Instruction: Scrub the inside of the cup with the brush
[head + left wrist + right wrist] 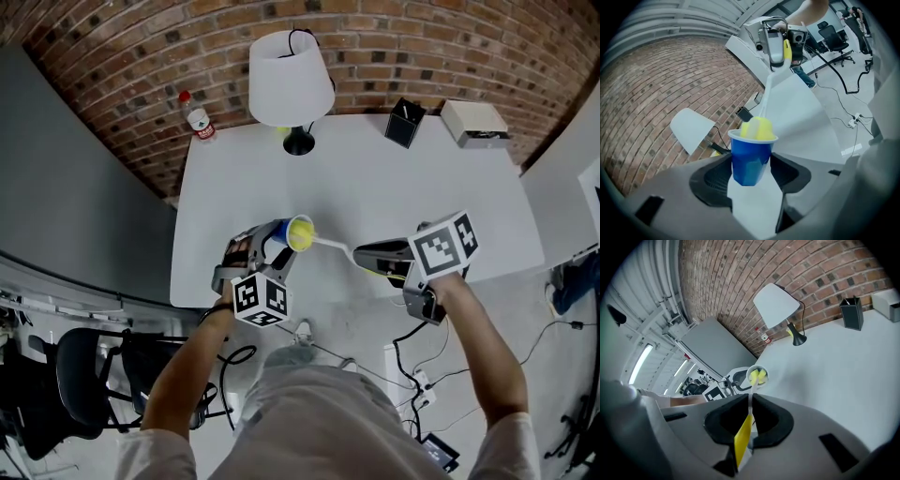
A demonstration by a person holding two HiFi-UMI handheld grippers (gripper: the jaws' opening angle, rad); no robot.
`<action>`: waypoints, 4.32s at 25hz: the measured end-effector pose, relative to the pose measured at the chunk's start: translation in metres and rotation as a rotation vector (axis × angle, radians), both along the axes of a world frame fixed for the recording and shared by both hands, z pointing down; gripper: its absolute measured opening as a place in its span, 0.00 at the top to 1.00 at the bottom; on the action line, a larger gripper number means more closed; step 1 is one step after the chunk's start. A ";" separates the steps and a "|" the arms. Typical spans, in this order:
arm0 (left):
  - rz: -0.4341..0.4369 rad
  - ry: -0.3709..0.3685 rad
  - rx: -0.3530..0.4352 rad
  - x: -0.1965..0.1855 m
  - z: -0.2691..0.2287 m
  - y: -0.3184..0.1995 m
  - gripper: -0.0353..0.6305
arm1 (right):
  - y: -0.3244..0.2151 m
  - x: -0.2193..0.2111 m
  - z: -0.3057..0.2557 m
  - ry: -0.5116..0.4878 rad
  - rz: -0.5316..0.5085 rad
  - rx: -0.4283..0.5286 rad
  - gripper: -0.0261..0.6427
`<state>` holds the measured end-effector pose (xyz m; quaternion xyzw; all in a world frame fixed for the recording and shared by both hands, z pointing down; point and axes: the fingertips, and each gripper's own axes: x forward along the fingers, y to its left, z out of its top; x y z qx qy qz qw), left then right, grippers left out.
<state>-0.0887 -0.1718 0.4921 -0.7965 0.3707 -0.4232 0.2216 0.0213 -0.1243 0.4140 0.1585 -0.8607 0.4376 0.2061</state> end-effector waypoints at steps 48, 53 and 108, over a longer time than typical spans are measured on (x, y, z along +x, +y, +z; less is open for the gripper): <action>-0.029 0.116 -0.201 -0.010 0.027 0.002 0.55 | 0.034 0.005 -0.047 0.617 -0.632 1.177 0.92; 0.014 0.068 -0.189 -0.007 0.026 0.005 0.55 | 0.037 0.001 -0.043 0.644 -0.706 1.247 0.92; -0.005 -0.033 -0.043 -0.003 0.026 -0.015 0.55 | -0.006 0.007 0.005 0.136 -0.003 0.124 0.92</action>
